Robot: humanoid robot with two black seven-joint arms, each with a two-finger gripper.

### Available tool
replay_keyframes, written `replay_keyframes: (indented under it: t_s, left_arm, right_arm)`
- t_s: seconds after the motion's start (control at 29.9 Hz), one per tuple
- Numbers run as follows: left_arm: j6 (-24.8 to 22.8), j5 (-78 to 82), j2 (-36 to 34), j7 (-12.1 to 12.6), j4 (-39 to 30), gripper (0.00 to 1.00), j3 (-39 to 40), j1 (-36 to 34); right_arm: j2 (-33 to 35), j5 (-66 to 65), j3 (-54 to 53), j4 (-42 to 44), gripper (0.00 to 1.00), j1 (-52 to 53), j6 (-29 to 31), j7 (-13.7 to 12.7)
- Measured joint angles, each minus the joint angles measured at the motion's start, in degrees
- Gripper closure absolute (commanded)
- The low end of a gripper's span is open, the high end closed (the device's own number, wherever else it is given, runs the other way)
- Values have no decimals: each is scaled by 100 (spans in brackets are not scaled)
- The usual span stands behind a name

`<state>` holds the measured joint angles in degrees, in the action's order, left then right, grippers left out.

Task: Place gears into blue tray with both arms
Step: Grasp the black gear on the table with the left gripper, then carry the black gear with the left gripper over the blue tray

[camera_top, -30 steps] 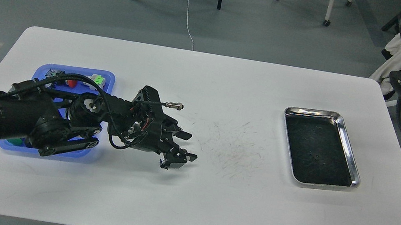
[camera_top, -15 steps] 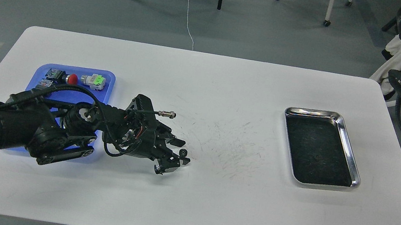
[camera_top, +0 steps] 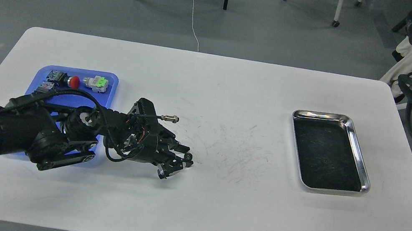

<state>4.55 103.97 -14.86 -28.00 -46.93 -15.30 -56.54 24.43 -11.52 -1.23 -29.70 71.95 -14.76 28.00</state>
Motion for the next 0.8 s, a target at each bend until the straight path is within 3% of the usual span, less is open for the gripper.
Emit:
replay_keyframes:
  t_s: [0.1, 0.27, 0.8]
  left_arm:
    - [8, 12, 2, 0, 24, 71, 4, 28]
    - [10, 33, 25, 1, 49, 84, 11, 67]
    - [-17, 62, -98, -3, 86, 93, 89, 27]
  right_arm:
    - [0, 0, 0, 0, 5, 0, 0, 0]
    - [1, -7, 0, 4, 5, -17, 4, 0]
    - [28, -9, 9, 20, 5, -128, 2, 0]
